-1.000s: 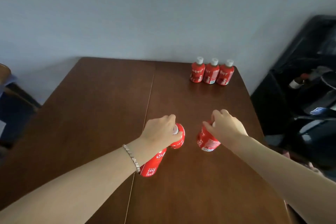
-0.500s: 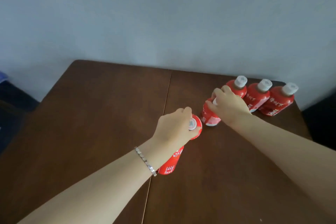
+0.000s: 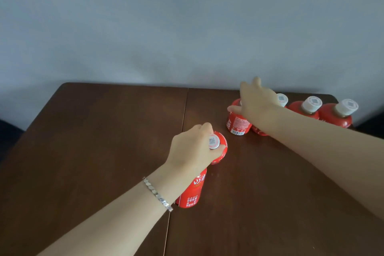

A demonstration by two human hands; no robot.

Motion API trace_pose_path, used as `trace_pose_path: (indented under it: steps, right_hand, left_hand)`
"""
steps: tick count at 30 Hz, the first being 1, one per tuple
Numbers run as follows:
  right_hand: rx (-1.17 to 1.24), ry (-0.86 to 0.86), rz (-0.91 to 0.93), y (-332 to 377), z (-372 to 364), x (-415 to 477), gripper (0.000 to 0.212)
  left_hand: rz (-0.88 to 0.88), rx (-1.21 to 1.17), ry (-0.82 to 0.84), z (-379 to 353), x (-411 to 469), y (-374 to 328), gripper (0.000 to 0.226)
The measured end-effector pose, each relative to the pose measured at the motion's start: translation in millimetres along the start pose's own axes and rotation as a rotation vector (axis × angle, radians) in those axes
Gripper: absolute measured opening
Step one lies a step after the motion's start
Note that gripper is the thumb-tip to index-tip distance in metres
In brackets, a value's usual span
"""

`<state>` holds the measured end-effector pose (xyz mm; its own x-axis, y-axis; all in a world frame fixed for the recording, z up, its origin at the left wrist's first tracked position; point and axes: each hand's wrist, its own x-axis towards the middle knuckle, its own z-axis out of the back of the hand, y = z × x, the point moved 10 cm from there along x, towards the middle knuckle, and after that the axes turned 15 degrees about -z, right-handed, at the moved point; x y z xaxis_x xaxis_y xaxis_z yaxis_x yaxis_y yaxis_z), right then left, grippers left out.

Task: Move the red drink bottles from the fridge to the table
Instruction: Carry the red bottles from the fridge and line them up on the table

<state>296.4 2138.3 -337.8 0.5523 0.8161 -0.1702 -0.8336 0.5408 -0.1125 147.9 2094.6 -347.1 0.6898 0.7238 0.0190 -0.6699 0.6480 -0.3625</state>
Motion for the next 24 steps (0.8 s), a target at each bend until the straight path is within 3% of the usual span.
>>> trace_pose_path:
  steps: [3,5,6,8,10,15,18,22,24]
  right_hand:
    - [-0.081,-0.053,0.362,25,5,-40,0.060]
    - [0.018,0.138,0.570,39,-19,-73,0.079]
    - [0.101,0.249,0.588,41,-29,-83,0.086]
    - [0.269,0.315,0.546,41,-37,-84,0.087]
    - [0.329,0.272,0.515,42,-37,-77,0.077]
    - [0.245,0.072,0.526,61,-30,-63,0.072]
    - [0.268,0.036,0.406,61,-25,-36,0.070]
    - [0.401,0.116,0.260,59,-32,-14,0.084]
    - [0.304,0.055,0.277,63,-31,-15,0.090]
  left_hand:
    - [0.005,-0.008,-0.029,4,0,0,0.042]
    - [0.004,-0.034,-0.046,8,3,-1,0.047]
    - [0.004,-0.053,-0.052,10,4,-2,0.047]
    - [0.003,-0.069,-0.062,14,6,-5,0.043]
    - [-0.001,-0.058,-0.073,16,5,-6,0.041]
    - [0.051,-0.032,-0.137,21,0,12,0.042]
    - [0.094,0.004,-0.163,20,-5,23,0.048]
    - [0.072,0.086,-0.159,13,-6,24,0.045]
    - [0.053,0.090,-0.172,11,-6,23,0.044]
